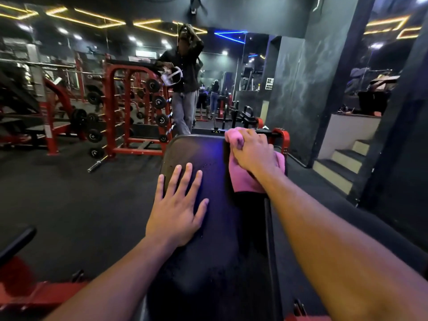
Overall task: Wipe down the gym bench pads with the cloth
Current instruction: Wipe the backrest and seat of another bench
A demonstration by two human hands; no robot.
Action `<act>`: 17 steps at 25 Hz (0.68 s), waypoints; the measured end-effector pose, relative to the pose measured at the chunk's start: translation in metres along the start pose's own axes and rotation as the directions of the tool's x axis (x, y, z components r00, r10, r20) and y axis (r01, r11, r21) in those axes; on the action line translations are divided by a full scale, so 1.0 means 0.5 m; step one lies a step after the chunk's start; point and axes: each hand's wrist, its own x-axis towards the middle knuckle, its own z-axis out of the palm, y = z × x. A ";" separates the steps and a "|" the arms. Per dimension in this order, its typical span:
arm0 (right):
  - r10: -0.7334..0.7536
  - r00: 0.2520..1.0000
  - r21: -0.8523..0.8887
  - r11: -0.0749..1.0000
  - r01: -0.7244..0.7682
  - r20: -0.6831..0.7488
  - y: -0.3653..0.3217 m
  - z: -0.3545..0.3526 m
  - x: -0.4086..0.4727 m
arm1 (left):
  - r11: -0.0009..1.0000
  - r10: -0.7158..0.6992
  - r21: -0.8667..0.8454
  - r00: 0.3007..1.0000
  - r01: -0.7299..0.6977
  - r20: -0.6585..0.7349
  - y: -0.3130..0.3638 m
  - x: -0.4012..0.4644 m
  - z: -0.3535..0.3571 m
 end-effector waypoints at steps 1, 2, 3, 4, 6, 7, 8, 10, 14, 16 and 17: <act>0.012 1.000 -0.004 1.000 -0.012 -0.007 0.000 0.001 0.009 | 1.000 -0.006 -0.003 1.000 0.006 -0.005 0.001 -0.001 0.000; 0.002 1.000 -0.017 1.000 -0.003 -0.028 0.000 0.002 0.000 | 1.000 -0.012 -0.003 1.000 0.012 -0.004 0.001 -0.001 0.000; -0.031 0.998 -0.037 0.999 0.029 -0.057 0.000 0.001 -0.031 | 1.000 -0.012 -0.005 1.000 0.012 -0.003 0.002 -0.002 -0.001; -0.083 0.994 -0.061 0.995 0.079 -0.067 -0.001 0.002 -0.078 | 1.000 -0.012 -0.009 1.000 0.012 -0.005 0.002 -0.002 -0.001; -0.160 0.986 -0.063 0.985 0.158 -0.042 -0.007 0.004 -0.206 | 1.000 -0.016 -0.018 1.000 0.016 -0.007 0.001 -0.003 -0.002; -0.169 0.985 -0.040 0.985 0.168 -0.022 -0.008 0.005 -0.272 | 1.000 -0.015 -0.023 1.000 0.015 -0.003 0.000 -0.001 -0.003; -0.174 0.985 -0.012 0.985 0.174 0.009 -0.006 0.006 -0.332 | 0.999 -0.015 -0.029 1.000 0.015 0.002 0.001 -0.002 -0.004; -0.205 0.976 0.015 0.979 0.205 0.067 0.001 0.006 -0.417 | 0.999 -0.017 -0.038 1.000 0.018 0.017 0.004 -0.004 -0.007; -0.307 0.949 -0.078 0.947 0.312 0.068 0.008 0.000 -0.337 | 0.999 -0.021 -0.042 1.000 0.021 0.008 0.003 -0.003 -0.006; -0.254 0.967 -0.134 0.958 0.254 0.020 0.002 0.006 -0.225 | 0.999 -0.024 -0.035 1.000 0.024 -0.002 0.003 -0.003 -0.002; -0.212 0.977 -0.133 0.969 0.210 -0.005 -0.001 0.005 -0.165 | 0.999 -0.025 -0.030 1.000 0.025 -0.007 0.002 -0.003 -0.001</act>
